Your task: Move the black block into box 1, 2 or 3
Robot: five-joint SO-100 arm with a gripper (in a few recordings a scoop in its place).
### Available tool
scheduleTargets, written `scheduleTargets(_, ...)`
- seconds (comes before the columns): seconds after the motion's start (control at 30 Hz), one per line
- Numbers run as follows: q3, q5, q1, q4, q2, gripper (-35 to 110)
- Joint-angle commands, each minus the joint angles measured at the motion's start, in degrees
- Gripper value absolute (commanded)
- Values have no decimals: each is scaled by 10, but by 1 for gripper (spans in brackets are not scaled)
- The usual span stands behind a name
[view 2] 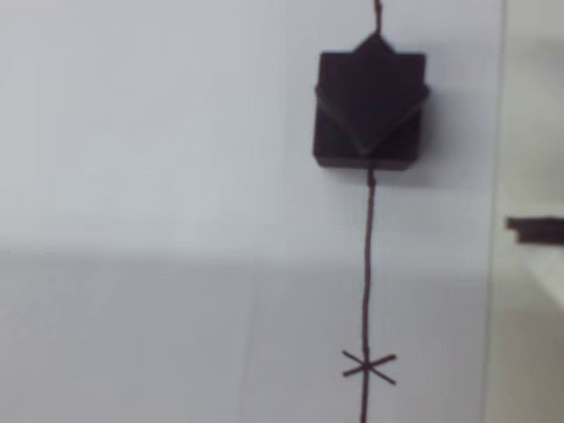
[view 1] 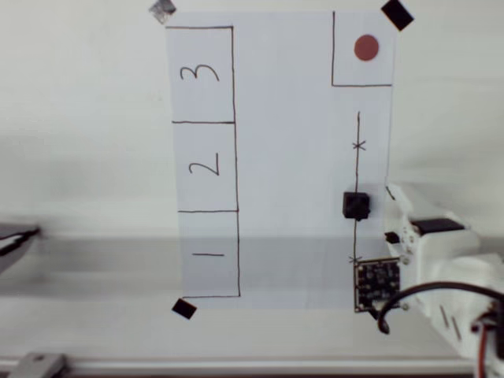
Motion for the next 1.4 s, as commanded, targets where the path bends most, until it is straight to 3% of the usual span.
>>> scheduleTargets(0.0,-48,-12,3,-3,-5,29)
scheduleTargets(1.13,-101,-30,16,-69,-122,29)
scheduleTargets(1.2,-98,-31,16,-71,-122,26)
scheduleTargets(1.37,-96,-26,15,-72,-122,0)
